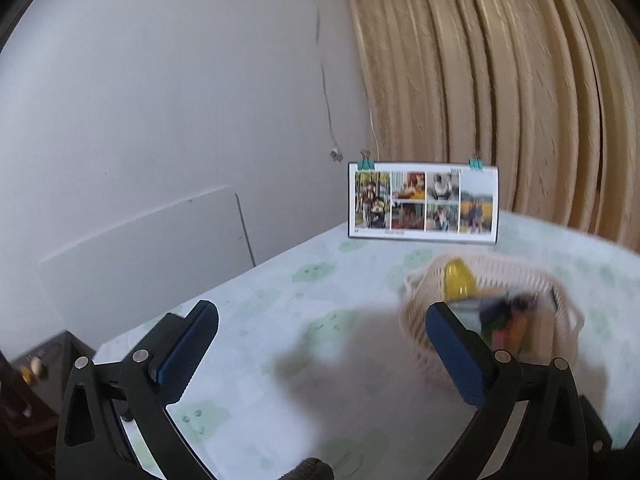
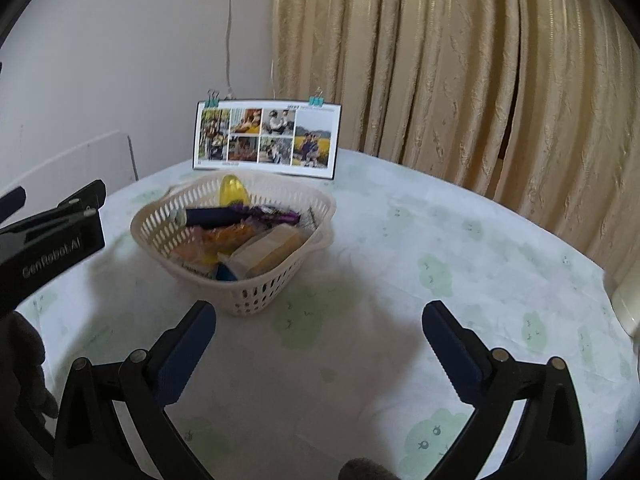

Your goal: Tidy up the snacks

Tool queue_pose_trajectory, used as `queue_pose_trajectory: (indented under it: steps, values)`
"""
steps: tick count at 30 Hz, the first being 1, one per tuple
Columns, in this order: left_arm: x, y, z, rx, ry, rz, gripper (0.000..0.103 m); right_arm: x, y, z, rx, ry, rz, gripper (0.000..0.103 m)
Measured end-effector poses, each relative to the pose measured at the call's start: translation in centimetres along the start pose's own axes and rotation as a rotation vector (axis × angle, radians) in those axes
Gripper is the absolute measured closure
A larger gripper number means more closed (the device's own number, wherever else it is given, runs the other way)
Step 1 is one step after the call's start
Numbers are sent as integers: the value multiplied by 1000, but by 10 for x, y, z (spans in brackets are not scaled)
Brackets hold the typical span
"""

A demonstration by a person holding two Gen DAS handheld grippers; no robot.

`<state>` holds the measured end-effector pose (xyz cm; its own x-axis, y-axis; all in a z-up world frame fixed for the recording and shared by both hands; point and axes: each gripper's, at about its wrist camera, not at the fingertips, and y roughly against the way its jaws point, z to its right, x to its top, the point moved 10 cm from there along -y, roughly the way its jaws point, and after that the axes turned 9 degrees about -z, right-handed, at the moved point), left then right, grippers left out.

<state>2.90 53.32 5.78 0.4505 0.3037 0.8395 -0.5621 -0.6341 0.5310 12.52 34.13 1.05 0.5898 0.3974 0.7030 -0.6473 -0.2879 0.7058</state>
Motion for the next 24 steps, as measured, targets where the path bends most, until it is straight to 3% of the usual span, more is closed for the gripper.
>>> queue_pose_trajectory:
  steps: [6, 18, 24]
  values:
    - [-8, 8, 2, 25, -47, 1, 0, 1, 5, 1, 7, -2, 8, 0]
    - [-17, 20, 25, -26, -94, 21, 0, 9, 25, 1, -36, 23, 76, 0]
    - [-17, 22, 29, -7, -117, 28, 0, 9, 27, 3, -36, 16, 79, 0]
